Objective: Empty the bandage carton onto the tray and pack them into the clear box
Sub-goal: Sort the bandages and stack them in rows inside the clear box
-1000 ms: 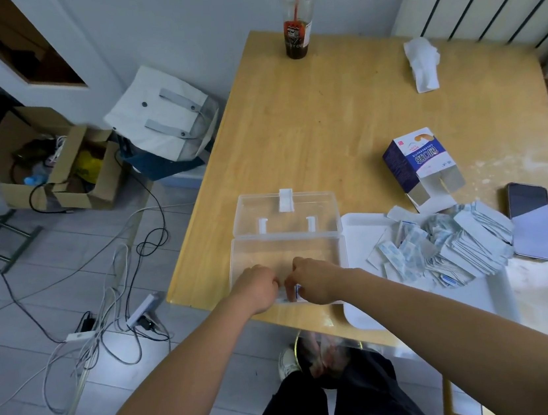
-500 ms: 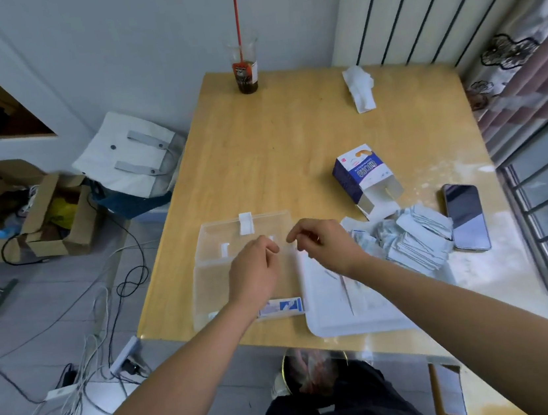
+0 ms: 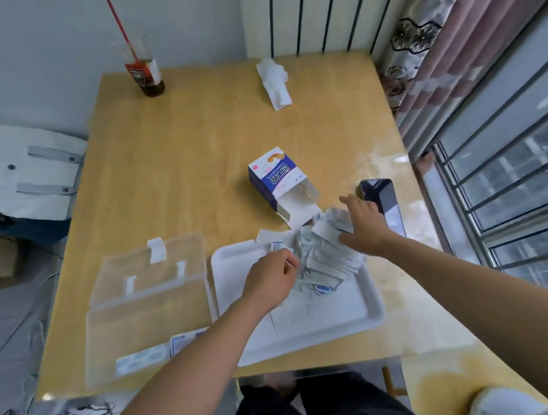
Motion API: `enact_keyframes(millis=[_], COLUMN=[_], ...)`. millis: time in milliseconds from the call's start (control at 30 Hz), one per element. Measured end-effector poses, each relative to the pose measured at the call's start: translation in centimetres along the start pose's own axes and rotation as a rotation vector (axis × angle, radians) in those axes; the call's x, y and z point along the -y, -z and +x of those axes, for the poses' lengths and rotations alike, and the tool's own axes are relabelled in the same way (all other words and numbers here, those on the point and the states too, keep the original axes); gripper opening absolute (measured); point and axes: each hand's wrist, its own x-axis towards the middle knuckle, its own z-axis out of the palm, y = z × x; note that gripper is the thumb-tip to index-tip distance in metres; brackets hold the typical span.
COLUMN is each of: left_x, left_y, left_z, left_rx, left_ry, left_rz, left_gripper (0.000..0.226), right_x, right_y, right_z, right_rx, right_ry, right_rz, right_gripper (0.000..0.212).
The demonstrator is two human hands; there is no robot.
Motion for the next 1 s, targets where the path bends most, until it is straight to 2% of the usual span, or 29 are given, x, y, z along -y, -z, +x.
enact_keyframes(millis=[100, 367, 567, 667, 833, 900, 1000], left_x=[-0.4, -0.5, -0.1, 0.1, 0.3, 0.3, 0.2], left_y=[-0.6, -1.4, -1.6, -1.5, -1.4, -1.5, -1.7], left_z=[1.2, 2.6, 2.9, 2.9, 2.6, 2.6, 2.5], left_rx=[0.017, 0.08, 0.103, 0.091, 0.078, 0.084, 0.098], left_ry=[0.049, 0.145, 0.187, 0.18, 0.176, 0.179, 0.186], left_rz=[0.021, -0.01, 0.008, 0.01, 0.003, 0.0, -0.002], left_gripper=[0.024, 0.031, 0.037, 0.031, 0.034, 0.033, 0.033], right_x=[-0.3, -0.3, 0.9, 1.1, 0.6, 0.6, 0.4], right_y=[-0.3, -2.2, -3.5, -4.1, -3.1, -3.1, -3.5], right_z=[1.5, 0.6, -0.8, -1.3, -1.6, -1.8, -1.9], right_rx=[0.134, -0.054, 0.081, 0.089, -0.047, 0.002, 0.063], right_ry=[-0.018, 0.136, 0.2, 0.197, 0.21, 0.183, 0.151], right_rz=[-0.154, -0.226, -0.154, -0.093, -0.081, -0.167, -0.214], right_gripper=[0.094, 0.067, 0.057, 0.059, 0.073, 0.079, 0.067])
